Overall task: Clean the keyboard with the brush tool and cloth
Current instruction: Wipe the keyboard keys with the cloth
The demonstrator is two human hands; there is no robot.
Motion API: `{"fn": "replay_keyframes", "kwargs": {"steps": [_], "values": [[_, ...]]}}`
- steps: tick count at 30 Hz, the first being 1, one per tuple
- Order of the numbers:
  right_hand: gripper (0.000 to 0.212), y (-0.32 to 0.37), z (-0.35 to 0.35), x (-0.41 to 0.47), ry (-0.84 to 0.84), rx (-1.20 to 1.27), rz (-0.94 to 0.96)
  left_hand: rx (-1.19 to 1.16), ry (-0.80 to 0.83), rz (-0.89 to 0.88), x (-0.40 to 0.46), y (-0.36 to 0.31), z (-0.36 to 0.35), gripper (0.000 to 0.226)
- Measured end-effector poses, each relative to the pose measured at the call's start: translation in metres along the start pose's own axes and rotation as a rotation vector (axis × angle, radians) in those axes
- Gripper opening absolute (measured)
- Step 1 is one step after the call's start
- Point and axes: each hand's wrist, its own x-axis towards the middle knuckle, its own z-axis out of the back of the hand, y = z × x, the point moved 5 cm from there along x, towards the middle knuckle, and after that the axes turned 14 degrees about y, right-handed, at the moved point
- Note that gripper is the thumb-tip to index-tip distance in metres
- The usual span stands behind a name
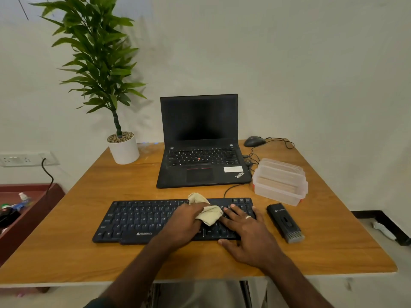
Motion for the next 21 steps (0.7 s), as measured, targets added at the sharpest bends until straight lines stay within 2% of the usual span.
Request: {"fn": "replay_keyframes", "kwargs": {"steps": [5, 7, 9, 11, 13, 15, 18, 19, 21], "values": [[0.07, 0.002, 0.001, -0.002, 0.0, 0.029, 0.04, -0.587, -0.047, 0.098, -0.012, 0.015, 0.018, 0.017], [0.072, 0.001, 0.001, -0.003, -0.001, 0.059, 0.042, -0.767, -0.192, 0.178, -0.014, 0.019, 0.021, 0.012], [0.078, -0.003, 0.004, -0.007, -0.039, 0.131, 0.016, -0.849, -0.398, 0.227, -0.015, 0.024, 0.025, 0.017], [0.087, -0.011, 0.009, -0.015, -0.111, 0.237, -0.063, -0.69, -0.55, 0.238, -0.019, 0.024, 0.034, 0.026], [0.093, -0.017, 0.012, -0.023, -0.143, 0.319, -0.15, -0.474, -0.615, 0.211, -0.023, 0.013, 0.037, 0.027], [0.094, -0.017, 0.011, -0.027, -0.136, 0.333, -0.198, -0.351, -0.506, 0.213, -0.02, -0.004, 0.023, 0.028], [0.095, -0.008, 0.008, -0.027, -0.138, 0.339, -0.206, -0.019, -0.177, 0.251, -0.004, -0.029, -0.014, 0.043], [0.095, -0.005, 0.007, -0.026, -0.13, 0.342, -0.205, 0.086, -0.124, 0.223, 0.001, -0.037, -0.022, 0.049], [0.095, -0.003, 0.008, -0.025, -0.139, 0.356, -0.202, 0.129, -0.046, 0.178, 0.012, -0.049, -0.031, 0.055]]}}
